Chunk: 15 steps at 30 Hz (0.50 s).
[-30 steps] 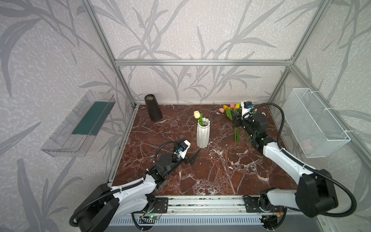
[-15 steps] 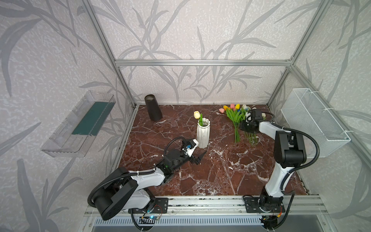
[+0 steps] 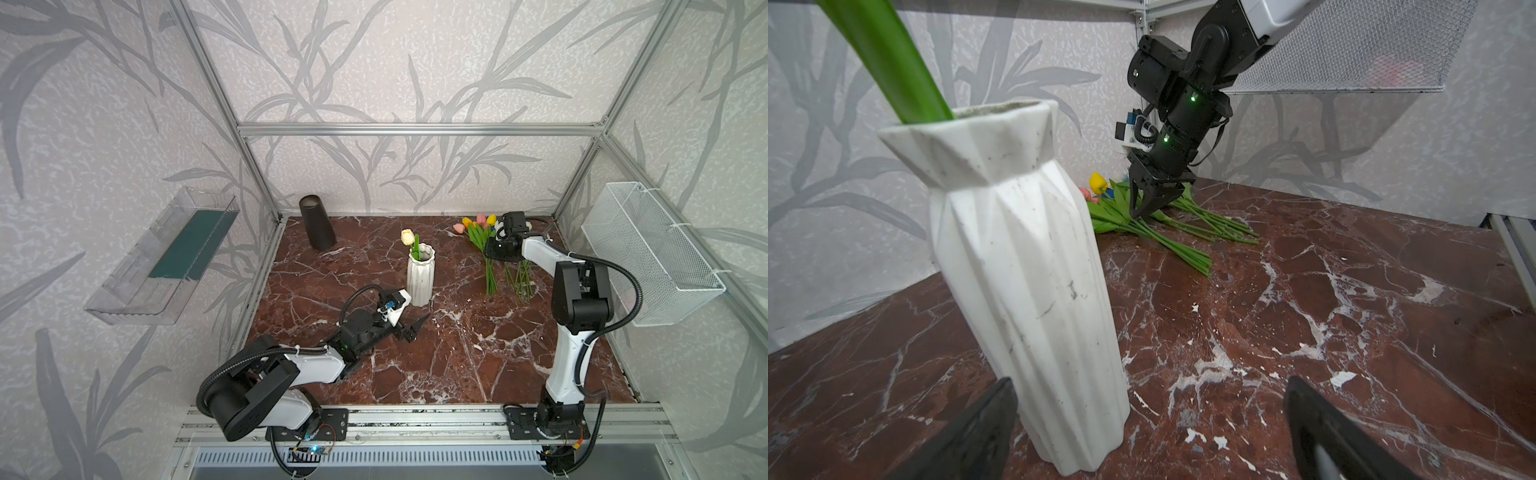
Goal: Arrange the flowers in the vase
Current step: 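Grasp a yellow tulip stem in the pile with the right gripper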
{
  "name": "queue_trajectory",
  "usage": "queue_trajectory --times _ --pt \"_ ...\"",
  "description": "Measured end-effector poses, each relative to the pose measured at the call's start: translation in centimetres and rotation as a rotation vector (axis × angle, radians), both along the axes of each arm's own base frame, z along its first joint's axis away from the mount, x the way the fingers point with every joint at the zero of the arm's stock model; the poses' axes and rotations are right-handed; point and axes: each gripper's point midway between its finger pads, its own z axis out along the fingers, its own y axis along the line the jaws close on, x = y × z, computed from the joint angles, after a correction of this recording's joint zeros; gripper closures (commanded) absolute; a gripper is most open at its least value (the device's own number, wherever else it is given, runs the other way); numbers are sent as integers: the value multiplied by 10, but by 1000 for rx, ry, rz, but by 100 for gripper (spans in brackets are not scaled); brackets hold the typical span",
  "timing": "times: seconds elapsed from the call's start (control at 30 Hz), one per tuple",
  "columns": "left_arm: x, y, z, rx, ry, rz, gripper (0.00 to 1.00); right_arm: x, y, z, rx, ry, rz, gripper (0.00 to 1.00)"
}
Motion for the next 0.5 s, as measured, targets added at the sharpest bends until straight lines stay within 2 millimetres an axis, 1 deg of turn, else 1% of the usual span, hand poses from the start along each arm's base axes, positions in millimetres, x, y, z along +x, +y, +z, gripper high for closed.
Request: queue_trajectory --times 0.1,0.2,0.27,0.33,0.43,0.5 --pt "-4 3 -8 10 19 -3 0 -2 -2 -12 -17 34 -6 76" --pt "-5 3 -9 6 26 -8 0 0 -4 -18 -31 55 -9 82" --pt "-6 2 -7 -2 25 -16 0 2 -4 -20 -35 60 -8 86" --pt "-8 0 -5 -13 27 -28 0 2 -4 -22 -37 65 -7 89" --pt "-9 -1 -4 -22 32 -36 1 3 -4 -21 -42 64 -8 97" --pt "-10 -2 -2 -31 29 -42 0 4 -3 -20 -42 62 -8 98"
